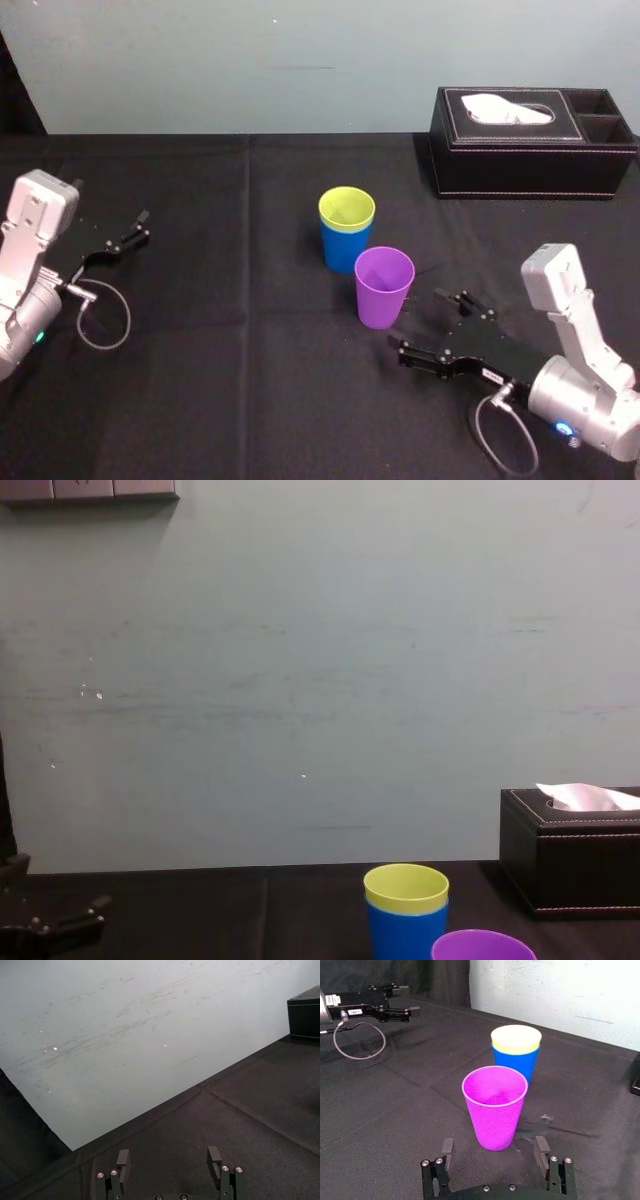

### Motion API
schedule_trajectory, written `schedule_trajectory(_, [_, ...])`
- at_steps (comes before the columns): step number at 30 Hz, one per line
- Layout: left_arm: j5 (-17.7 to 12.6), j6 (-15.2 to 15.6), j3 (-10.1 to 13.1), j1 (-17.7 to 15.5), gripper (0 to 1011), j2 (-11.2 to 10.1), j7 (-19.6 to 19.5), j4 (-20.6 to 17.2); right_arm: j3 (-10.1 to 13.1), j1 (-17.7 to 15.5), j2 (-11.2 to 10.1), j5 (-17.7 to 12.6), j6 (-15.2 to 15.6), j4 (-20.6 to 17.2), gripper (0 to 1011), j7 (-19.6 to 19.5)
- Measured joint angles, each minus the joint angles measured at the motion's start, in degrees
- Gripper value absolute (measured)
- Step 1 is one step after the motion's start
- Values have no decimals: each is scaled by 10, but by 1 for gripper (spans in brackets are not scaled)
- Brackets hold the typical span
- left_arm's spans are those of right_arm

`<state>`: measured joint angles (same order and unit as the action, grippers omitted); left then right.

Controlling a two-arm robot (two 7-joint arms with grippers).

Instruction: Stack the three plastic cups sequentially using one hand.

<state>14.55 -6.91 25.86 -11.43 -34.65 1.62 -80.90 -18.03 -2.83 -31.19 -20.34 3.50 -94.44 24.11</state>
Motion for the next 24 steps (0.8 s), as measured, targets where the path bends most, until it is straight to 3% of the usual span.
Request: schedule_trajectory(24, [0,0,0,0,1011,0,0,0,-18,40,43,14,-3,42,1000,-6])
